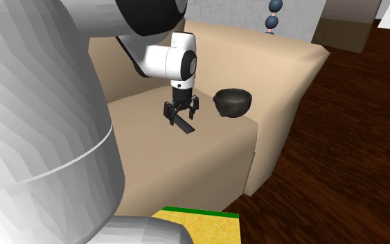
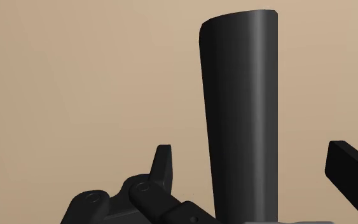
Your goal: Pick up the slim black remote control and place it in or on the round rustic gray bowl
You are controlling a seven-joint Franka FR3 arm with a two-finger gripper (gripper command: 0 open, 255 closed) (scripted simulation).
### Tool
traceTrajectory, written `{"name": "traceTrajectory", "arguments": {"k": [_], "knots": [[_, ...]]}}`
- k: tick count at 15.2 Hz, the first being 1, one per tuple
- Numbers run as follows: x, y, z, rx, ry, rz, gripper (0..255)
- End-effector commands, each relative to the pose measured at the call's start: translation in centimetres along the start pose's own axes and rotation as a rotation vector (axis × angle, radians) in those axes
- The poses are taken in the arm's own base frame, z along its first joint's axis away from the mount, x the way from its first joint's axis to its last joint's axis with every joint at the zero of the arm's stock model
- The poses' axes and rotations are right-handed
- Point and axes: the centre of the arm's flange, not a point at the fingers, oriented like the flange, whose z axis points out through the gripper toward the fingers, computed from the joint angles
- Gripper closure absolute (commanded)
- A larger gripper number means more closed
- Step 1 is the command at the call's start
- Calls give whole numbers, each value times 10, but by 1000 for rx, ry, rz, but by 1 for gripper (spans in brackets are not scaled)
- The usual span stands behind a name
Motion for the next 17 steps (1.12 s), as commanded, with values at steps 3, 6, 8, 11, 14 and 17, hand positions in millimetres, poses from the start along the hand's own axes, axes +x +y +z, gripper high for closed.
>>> {"name": "traceTrajectory", "arguments": {"k": [3,6,8,11,14,17], "knots": [[0,0,1,0,0,0,0],[0,0,1,0,0,0,0],[0,0,1,0,0,0,255],[-1,0,1,0,0,0,255],[-2,0,1,0,0,0,255],[0,-1,-4,0,0,0,255]]}}
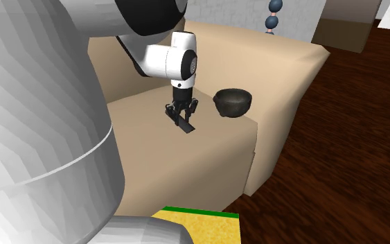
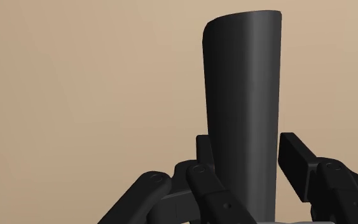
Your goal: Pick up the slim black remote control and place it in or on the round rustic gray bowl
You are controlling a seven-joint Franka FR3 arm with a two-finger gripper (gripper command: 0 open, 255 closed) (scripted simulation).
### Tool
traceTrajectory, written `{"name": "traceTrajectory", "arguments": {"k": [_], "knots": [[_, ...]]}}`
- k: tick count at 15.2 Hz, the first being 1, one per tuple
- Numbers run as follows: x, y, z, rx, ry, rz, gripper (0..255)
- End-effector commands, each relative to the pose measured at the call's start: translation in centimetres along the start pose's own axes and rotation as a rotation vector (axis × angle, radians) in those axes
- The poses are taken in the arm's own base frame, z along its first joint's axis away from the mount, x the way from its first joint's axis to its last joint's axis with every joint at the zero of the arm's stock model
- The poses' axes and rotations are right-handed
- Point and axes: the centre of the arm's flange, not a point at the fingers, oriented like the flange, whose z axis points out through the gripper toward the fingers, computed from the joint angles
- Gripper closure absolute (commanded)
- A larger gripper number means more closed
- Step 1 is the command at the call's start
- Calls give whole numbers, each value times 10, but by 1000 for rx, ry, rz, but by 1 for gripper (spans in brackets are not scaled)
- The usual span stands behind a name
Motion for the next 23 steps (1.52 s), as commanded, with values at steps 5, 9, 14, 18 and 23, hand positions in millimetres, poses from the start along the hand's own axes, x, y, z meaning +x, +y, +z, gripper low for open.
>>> {"name": "traceTrajectory", "arguments": {"k": [5,9,14,18,23], "knots": [[0,-3,-28,1,-1,0,255],[0,-5,-50,1,-1,0,255],[0,-7,-76,1,-1,0,255],[0,-9,-97,1,-1,0,255],[-1,-11,-123,1,-1,0,255]]}}
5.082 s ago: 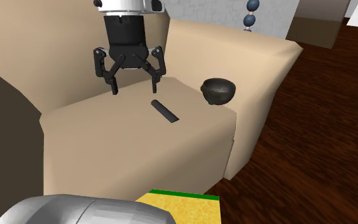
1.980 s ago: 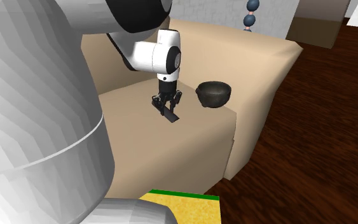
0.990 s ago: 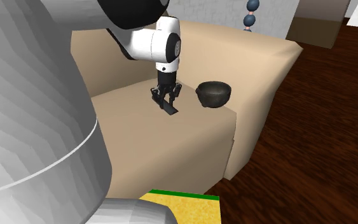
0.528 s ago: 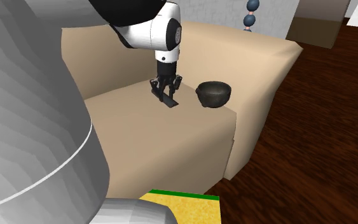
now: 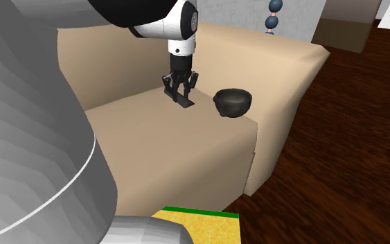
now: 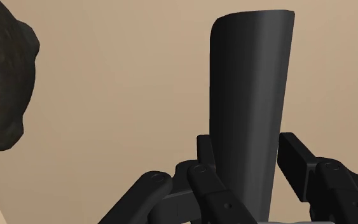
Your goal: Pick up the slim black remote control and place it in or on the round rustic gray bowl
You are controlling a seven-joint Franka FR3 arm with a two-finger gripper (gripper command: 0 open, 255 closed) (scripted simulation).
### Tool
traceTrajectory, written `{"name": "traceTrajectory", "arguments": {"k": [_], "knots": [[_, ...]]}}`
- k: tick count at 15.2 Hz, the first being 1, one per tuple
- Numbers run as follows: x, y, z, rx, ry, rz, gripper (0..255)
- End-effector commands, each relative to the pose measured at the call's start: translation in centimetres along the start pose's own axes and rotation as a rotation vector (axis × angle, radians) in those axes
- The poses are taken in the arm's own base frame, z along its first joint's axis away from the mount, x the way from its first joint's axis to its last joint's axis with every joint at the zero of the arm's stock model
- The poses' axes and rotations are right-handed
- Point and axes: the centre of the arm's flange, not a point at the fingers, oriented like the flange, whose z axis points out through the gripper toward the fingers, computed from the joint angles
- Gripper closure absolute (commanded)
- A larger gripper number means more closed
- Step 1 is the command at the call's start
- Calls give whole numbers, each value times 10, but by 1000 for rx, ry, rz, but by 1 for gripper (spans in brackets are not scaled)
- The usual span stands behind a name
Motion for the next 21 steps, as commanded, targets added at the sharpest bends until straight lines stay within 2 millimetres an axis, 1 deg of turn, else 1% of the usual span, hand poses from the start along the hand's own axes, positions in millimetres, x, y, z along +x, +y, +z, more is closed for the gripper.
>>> {"name": "traceTrajectory", "arguments": {"k": [1,9,21], "knots": [[1,-1,-13,0,0,0,255],[1,-5,-53,0,0,0,255],[-40,148,-60,0,0,0,255]]}}
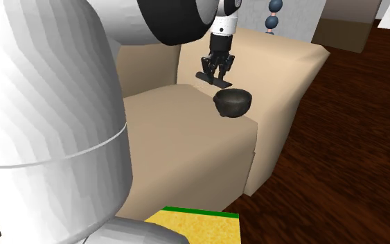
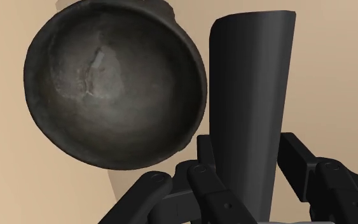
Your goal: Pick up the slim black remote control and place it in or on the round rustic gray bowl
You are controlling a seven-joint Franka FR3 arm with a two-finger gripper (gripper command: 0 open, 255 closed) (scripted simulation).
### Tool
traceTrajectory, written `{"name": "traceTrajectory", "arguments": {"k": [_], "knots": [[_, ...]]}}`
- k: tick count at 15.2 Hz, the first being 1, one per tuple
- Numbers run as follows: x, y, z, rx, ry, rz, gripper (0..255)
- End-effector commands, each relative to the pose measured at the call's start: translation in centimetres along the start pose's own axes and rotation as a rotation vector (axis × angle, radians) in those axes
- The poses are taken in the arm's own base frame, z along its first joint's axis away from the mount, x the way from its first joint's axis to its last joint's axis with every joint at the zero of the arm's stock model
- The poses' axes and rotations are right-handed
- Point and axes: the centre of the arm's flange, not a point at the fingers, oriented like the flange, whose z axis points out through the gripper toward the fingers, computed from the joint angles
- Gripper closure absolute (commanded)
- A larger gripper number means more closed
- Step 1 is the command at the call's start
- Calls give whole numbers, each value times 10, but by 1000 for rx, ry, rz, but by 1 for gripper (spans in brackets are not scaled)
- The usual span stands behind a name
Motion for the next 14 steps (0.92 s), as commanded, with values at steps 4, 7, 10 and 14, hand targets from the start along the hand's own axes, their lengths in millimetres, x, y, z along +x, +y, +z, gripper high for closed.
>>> {"name": "traceTrajectory", "arguments": {"k": [4,7,10,14], "knots": [[-18,63,-1,0,0,-1,255],[-28,101,-3,0,0,-1,255],[-34,123,2,0,0,-1,255],[-34,125,23,0,0,-1,255]]}}
